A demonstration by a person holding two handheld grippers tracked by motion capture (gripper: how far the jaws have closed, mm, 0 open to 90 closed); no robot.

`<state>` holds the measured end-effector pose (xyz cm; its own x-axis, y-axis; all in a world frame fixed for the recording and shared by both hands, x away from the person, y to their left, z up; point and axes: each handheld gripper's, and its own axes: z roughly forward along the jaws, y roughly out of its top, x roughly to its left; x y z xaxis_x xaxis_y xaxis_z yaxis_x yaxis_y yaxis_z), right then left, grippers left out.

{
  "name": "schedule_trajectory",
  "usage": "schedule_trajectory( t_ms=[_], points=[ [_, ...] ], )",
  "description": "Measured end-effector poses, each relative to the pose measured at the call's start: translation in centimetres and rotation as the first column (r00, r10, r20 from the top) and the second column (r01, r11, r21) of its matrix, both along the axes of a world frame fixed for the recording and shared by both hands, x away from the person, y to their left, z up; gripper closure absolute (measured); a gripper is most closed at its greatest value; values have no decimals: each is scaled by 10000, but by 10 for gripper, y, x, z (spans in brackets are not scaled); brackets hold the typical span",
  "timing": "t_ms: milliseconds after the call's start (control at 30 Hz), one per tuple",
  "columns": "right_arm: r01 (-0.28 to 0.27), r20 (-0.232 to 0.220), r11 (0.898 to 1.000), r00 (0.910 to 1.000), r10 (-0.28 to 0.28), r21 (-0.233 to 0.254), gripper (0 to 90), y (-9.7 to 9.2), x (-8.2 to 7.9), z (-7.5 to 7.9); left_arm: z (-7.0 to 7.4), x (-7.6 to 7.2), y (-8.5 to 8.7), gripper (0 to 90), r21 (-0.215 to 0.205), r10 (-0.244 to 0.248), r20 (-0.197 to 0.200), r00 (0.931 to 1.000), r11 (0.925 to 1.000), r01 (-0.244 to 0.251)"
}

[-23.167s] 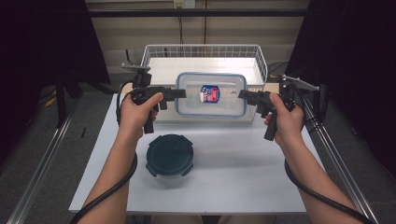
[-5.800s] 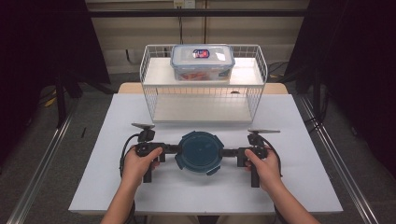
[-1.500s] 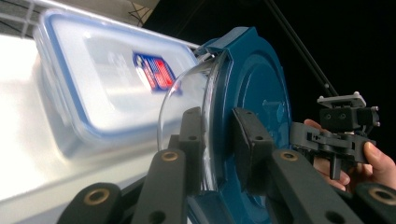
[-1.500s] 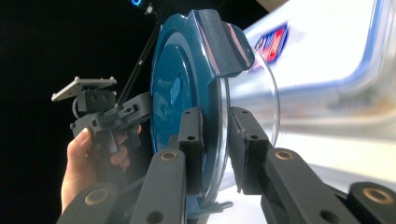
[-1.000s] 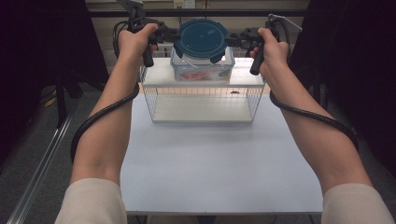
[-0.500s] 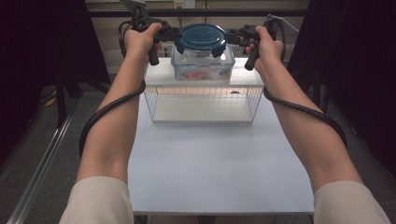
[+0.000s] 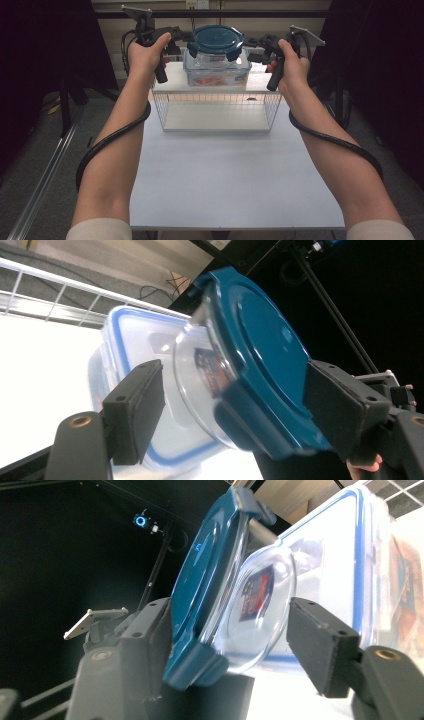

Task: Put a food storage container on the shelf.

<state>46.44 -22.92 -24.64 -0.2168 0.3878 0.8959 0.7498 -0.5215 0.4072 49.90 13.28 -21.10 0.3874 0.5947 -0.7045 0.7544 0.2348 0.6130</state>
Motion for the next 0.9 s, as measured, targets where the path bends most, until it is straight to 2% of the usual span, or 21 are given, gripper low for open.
schedule_trajectory(
  t_ms=[33,133,233,300,467,500,600,633,733,800,900],
  points=[
    [-46,82,9999,10000,47,-140,319,0,-3,0,0,-3,-1,234,-17,-57,5,10000,10000,57],
    [-51,216,9999,9998,54,-122,301,0,-11,-2,-4,-11,-4,215,-1,-215,-51,9998,9998,215],
    [-198,116,9998,9997,198,-4,284,2,-18,-7,-9,-17,-4,206,-42,-319,-100,9994,9995,319],
    [-264,146,9994,9995,267,-235,275,3,-23,-9,-13,-21,-4,203,-74,-328,-133,9994,9994,327],
    [-259,224,9995,9994,264,-203,268,3,-33,-14,-24,-32,-2,198,-225,-365,-269,9990,9991,359],
    [-272,187,9996,9995,273,-55,265,3,-35,-16,-25,-34,-1,197,-248,-395,-302,9988,9989,387],
    [-333,155,9993,9993,335,-148,253,4,-40,-19,-32,-39,-1,195,-269,-463,-374,9982,9986,454],
    [-303,312,9993,9990,310,-229,252,4,-41,-21,-35,-41,-1,195,-331,-486,-391,9981,9983,473],
    [-334,153,9992,9993,337,-205,248,4,-45,-25,-40,-44,0,192,-343,-555,-454,9974,9980,540],
    [-312,243,9993,9992,317,-223,245,4,-47,-30,-44,-47,0,191,-409,-601,-523,9968,9975,580],
    [-393,140,9990,9991,396,-198,244,4,-51,-32,-47,-51,0,189,-396,-641,-509,9966,9973,621]
  ],
)
